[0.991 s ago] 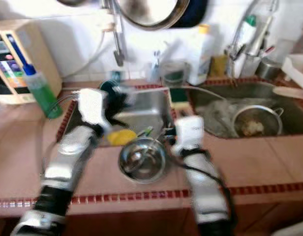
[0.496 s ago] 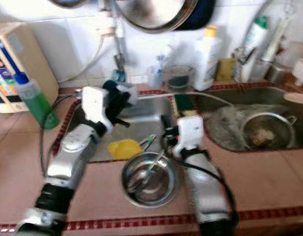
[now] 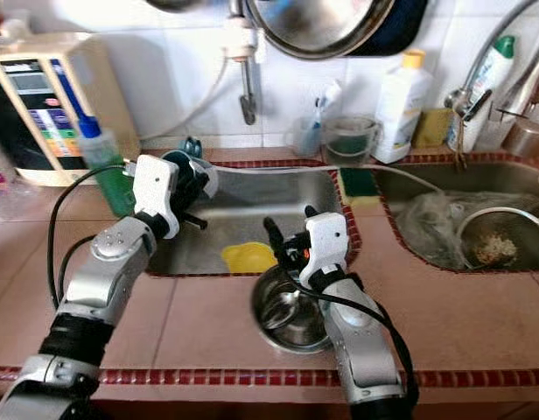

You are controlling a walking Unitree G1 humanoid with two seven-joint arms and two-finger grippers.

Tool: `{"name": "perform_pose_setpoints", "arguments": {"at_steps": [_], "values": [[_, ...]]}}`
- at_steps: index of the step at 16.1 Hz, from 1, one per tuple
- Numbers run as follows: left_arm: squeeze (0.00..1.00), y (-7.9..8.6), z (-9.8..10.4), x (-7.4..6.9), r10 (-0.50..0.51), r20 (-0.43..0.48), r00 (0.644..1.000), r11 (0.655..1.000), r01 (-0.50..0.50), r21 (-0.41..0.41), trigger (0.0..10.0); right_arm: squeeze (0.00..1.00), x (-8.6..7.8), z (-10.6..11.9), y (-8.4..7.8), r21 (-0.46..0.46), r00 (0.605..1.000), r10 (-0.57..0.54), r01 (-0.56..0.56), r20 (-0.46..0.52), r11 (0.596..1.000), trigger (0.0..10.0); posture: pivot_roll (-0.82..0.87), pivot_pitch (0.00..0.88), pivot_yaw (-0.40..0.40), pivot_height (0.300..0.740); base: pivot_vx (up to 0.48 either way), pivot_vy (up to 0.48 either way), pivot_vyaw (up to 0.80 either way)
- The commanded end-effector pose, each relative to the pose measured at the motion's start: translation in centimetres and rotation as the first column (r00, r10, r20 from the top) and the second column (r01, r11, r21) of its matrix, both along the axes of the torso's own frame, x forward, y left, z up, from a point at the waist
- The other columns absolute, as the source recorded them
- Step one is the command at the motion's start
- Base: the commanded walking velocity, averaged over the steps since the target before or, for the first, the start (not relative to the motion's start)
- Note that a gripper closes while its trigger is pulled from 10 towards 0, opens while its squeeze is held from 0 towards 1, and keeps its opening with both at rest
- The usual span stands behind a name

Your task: Kitchen organization

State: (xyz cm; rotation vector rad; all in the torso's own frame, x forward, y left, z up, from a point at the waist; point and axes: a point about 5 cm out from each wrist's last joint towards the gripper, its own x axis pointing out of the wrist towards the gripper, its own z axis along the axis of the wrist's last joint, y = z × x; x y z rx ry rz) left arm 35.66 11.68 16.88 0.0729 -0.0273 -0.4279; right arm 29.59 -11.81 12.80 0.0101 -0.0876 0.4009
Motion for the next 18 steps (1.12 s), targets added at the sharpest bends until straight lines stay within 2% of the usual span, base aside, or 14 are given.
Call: {"name": "perform_pose_setpoints", "arguments": {"at_steps": [1, 6, 12, 14, 18], "values": [[0.00, 0.0, 0.4, 0.3, -0.009, -0.006, 1.000, 1.000, 0.009, 0.020, 10.0, 1.00, -0.2, 0.6, 0.4, 0.007, 0.999, 0.034, -0.034, 0.016, 0.999, 10.0, -0.19, 0.000, 0.072, 0.740, 0.000, 0.000, 0.00], [0.00, -1.3, 0.0, 0.5, -0.108, -0.014, 0.994, 0.989, 0.108, 0.098, 10.0, 1.00, -0.8, 0.5, 0.8, 0.002, 0.997, 0.082, -0.082, -0.006, 0.997, 10.0, -0.21, 0.000, 0.077, 0.740, 0.000, 0.000, 0.00], [0.00, -1.9, -0.5, 0.9, -0.146, -0.049, 0.988, 0.977, 0.152, 0.148, 10.0, 1.00, -1.7, 0.3, 1.5, 0.011, 0.984, 0.172, -0.172, -0.044, 0.985, 10.0, -0.22, 0.000, 0.086, 0.740, 0.000, 0.000, 0.00], [0.00, -1.8, -0.7, 1.5, -0.143, -0.080, 0.987, 0.971, 0.155, 0.182, 10.0, 1.00, -2.2, 0.4, 1.7, 0.023, 0.980, 0.195, -0.194, -0.051, 0.981, 10.0, -0.22, 0.000, 0.096, 0.740, 0.000, 0.000, 0.00], [0.00, -2.0, -1.0, 2.0, -0.163, -0.134, 0.977, 0.958, 0.189, 0.217, 10.0, 1.00, -2.7, 1.0, 1.1, 0.097, 0.986, 0.156, -0.150, -0.063, 0.984, 10.0, -0.23, 0.000, 0.116, 0.740, 0.000, 0.000, 0.00]]}}
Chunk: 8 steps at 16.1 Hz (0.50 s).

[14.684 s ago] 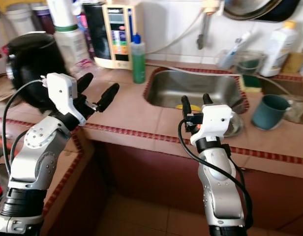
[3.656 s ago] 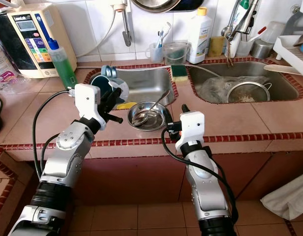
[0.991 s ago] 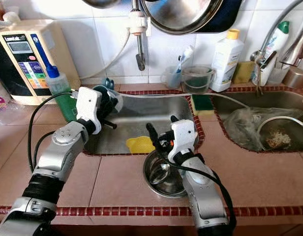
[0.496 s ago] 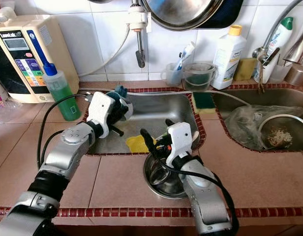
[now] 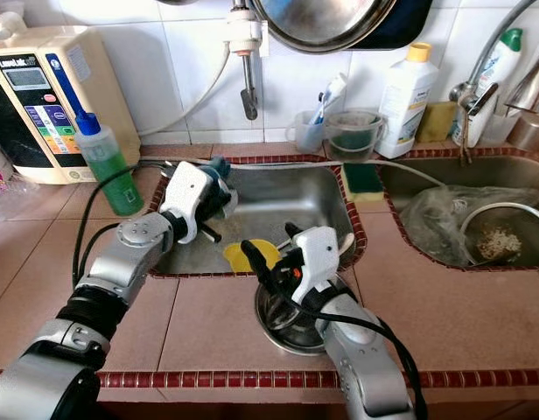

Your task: Kitchen organization

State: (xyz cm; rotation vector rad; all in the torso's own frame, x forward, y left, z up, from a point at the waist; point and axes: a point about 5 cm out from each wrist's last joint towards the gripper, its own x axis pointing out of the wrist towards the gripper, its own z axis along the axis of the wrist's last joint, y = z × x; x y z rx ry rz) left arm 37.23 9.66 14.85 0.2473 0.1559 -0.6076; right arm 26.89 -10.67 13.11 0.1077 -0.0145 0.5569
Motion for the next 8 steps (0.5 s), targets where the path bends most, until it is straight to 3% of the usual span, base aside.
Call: {"name": "perform_pose_setpoints", "arguments": {"at_steps": [1, 8], "values": [[0.00, -0.1, 1.0, 0.4, -0.031, 0.023, 0.999, 0.999, 0.030, 0.038, 10.0, 0.00, -0.2, 0.6, -0.4, 0.012, 1.000, -0.023, 0.023, 0.008, 1.000, 10.0, -0.24, 0.000, 0.119, 0.740, 0.000, 0.000, 0.00], [0.00, -0.6, 0.5, 0.7, -0.100, -0.019, 0.995, 0.990, 0.101, 0.101, 10.0, 0.00, -1.5, 0.2, -2.9, -0.024, 0.987, -0.149, 0.148, -0.062, 0.989, 10.0, -0.26, 0.000, 0.138, 0.740, 0.000, 0.000, 0.00]]}}
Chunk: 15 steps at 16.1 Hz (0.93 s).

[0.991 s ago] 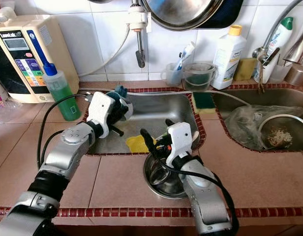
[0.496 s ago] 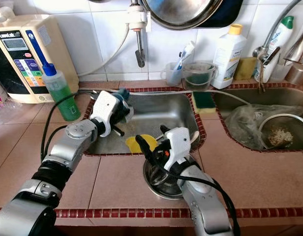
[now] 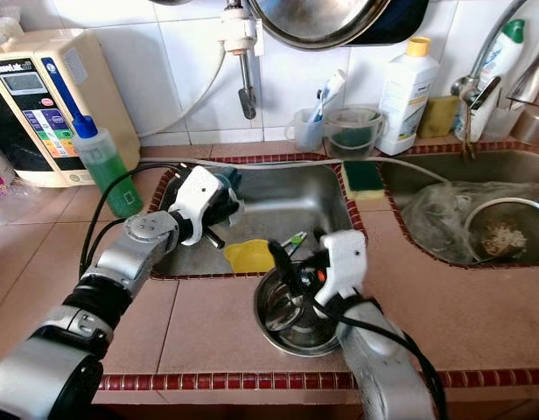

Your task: Kitchen organization

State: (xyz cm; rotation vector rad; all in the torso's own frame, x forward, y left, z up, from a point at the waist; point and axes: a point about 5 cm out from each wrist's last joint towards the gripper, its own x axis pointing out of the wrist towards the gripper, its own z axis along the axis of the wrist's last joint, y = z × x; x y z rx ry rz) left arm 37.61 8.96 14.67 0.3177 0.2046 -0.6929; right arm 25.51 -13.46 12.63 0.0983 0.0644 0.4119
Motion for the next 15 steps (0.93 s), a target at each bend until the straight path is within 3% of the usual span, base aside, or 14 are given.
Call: {"name": "perform_pose_setpoints", "arguments": {"at_steps": [1, 5, 15], "values": [[0.00, 0.1, 0.6, 0.3, -0.020, 0.015, 1.000, 0.999, 0.020, 0.028, 10.0, 0.00, -0.3, 0.7, -0.2, 0.011, 1.000, -0.009, 0.009, 0.011, 1.000, 10.0, -0.26, 0.000, 0.138, 0.740, 0.000, 0.000, 0.00], [0.00, 0.6, 0.0, 0.5, -0.021, -0.022, 1.000, 0.996, 0.023, 0.081, 10.0, 0.00, -1.7, 0.5, -0.4, 0.008, 1.000, -0.011, 0.011, -0.021, 1.000, 10.0, -0.27, 0.000, 0.142, 0.740, 0.000, 0.000, 0.00], [0.00, 1.3, -1.4, 0.3, -0.020, -0.161, 0.987, 0.982, 0.049, 0.181, 10.0, 0.00, -2.2, 0.7, -0.4, 0.002, 0.999, -0.015, 0.015, -0.038, 1.000, 10.0, -0.27, 0.000, 0.155, 0.740, 0.000, 0.000, 0.00]]}}
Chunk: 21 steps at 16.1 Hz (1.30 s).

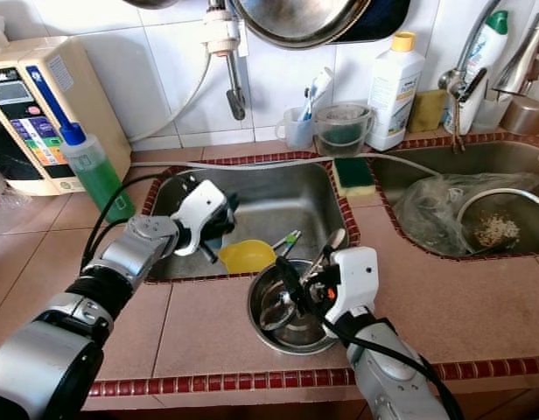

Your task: Kitchen organization

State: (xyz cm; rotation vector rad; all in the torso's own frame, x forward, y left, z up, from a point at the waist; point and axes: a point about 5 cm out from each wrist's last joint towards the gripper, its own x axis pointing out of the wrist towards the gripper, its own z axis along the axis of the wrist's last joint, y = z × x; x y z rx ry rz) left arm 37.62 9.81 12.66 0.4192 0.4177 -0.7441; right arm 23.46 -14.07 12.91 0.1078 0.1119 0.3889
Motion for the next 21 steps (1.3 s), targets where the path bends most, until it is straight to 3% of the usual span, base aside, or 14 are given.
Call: {"name": "perform_pose_setpoints", "arguments": {"at_steps": [1, 7, 13, 17, 18, 21], "values": [[0.00, 0.5, 0.6, 0.3, -0.003, 0.010, 1.000, 1.000, 0.002, 0.025, 10.0, 0.00, -0.1, 0.4, 0.3, 0.002, 1.000, 0.006, -0.006, 0.011, 1.000, 10.0, -0.27, 0.000, 0.156, 0.740, 0.000, 0.000, 0.00], [0.00, 0.3, 0.2, 0.0, -0.032, -0.016, 0.999, 0.999, 0.033, 0.040, 10.0, 0.00, 0.1, 0.4, 0.4, 0.005, 1.000, 0.006, -0.006, 0.012, 1.000, 10.0, -0.27, 0.000, 0.161, 0.740, 0.000, 0.000, 0.00], [0.00, -1.6, -1.3, -1.2, -0.108, -0.063, 0.992, 0.993, 0.111, 0.040, 10.0, 0.00, 0.3, 0.5, 0.4, 0.003, 1.000, 0.000, 0.000, 0.017, 1.000, 10.0, -0.27, 0.000, 0.167, 0.740, 0.000, 0.000, 0.00], [0.00, -1.8, -1.5, -1.4, -0.109, -0.074, 0.991, 0.994, 0.111, 0.024, 10.0, 0.00, 0.4, 0.6, 0.4, 0.007, 1.000, -0.009, 0.009, 0.024, 1.000, 10.0, -0.27, 0.000, 0.171, 0.740, 0.000, 0.000, 0.00], [1.00, -1.8, -1.3, -1.4, -0.109, -0.069, 0.992, 0.994, 0.110, 0.010, 10.0, 0.00, 0.5, 0.5, 0.5, 0.007, 1.000, -0.010, 0.010, 0.023, 1.000, 10.0, -0.27, 0.000, 0.171, 0.740, 0.000, 0.000, 0.00], [1.00, -1.5, -0.9, -1.1, -0.093, -0.060, 0.994, 0.996, 0.093, 0.000, 10.0, 0.00, 0.5, 0.5, 0.5, 0.008, 1.000, -0.012, 0.012, 0.022, 1.000, 10.0, -0.27, 0.000, 0.171, 0.740, 0.000, 0.000, 0.00]]}}
